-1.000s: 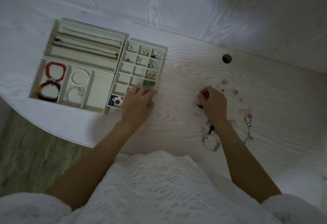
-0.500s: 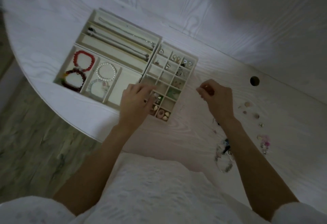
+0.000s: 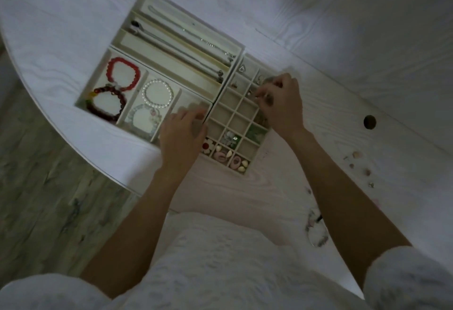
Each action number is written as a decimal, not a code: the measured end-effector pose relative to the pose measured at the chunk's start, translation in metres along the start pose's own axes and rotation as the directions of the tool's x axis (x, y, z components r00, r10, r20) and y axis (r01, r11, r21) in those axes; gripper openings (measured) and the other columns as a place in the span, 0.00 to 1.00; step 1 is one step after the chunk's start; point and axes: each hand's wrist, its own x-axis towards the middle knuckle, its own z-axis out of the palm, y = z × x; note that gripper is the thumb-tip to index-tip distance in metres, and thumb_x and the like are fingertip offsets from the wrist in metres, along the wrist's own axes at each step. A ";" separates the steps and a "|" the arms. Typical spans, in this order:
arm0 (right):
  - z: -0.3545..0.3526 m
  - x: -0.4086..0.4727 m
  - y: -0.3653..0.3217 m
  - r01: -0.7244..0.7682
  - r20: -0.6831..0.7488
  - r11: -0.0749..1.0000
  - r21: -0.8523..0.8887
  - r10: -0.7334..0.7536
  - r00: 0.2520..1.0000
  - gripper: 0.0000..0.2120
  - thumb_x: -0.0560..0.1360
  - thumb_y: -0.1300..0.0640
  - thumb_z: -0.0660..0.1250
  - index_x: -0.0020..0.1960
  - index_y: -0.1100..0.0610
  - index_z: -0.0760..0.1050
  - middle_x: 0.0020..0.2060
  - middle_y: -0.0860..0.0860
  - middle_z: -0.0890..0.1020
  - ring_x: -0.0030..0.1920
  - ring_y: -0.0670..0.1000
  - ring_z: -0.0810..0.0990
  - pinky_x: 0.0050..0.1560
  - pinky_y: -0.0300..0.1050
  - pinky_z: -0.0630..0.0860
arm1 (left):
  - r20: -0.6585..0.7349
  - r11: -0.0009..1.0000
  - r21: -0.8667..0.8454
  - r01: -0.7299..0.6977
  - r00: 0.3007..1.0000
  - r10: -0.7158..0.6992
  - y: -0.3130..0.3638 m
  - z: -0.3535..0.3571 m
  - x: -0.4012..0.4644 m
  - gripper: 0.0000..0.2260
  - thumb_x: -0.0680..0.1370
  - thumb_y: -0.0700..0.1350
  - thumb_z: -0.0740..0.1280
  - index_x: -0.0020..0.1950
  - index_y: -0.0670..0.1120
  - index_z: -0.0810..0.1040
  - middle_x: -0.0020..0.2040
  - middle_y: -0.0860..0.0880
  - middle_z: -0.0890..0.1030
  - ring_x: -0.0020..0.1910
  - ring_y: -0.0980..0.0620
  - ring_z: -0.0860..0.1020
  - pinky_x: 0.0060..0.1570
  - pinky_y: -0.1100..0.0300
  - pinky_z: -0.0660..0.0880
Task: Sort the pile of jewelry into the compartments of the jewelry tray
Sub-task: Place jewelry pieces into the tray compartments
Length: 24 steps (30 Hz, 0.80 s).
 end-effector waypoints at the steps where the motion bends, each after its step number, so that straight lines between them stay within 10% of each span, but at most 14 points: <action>1: 0.001 0.001 0.000 -0.005 0.023 1.000 -0.014 0.005 1.000 0.04 0.70 0.63 0.71 0.44 0.58 0.81 0.46 0.59 0.74 0.49 0.59 0.71 0.44 0.42 0.66 | 0.000 1.000 -0.005 -0.002 1.000 0.002 0.000 -0.001 0.000 0.17 0.73 0.52 0.60 0.57 0.48 0.80 0.45 0.48 0.81 0.44 0.46 0.77 0.49 0.49 0.73; 24: 0.005 0.016 -0.013 -0.088 0.079 0.927 -0.364 0.125 0.989 0.09 0.76 0.59 0.63 0.47 0.58 0.81 0.47 0.55 0.76 0.50 0.54 0.71 0.46 0.44 0.64 | 0.019 0.999 -0.038 -0.014 1.000 0.014 -0.003 0.001 0.002 0.15 0.75 0.51 0.61 0.57 0.46 0.80 0.45 0.48 0.80 0.44 0.48 0.75 0.47 0.48 0.73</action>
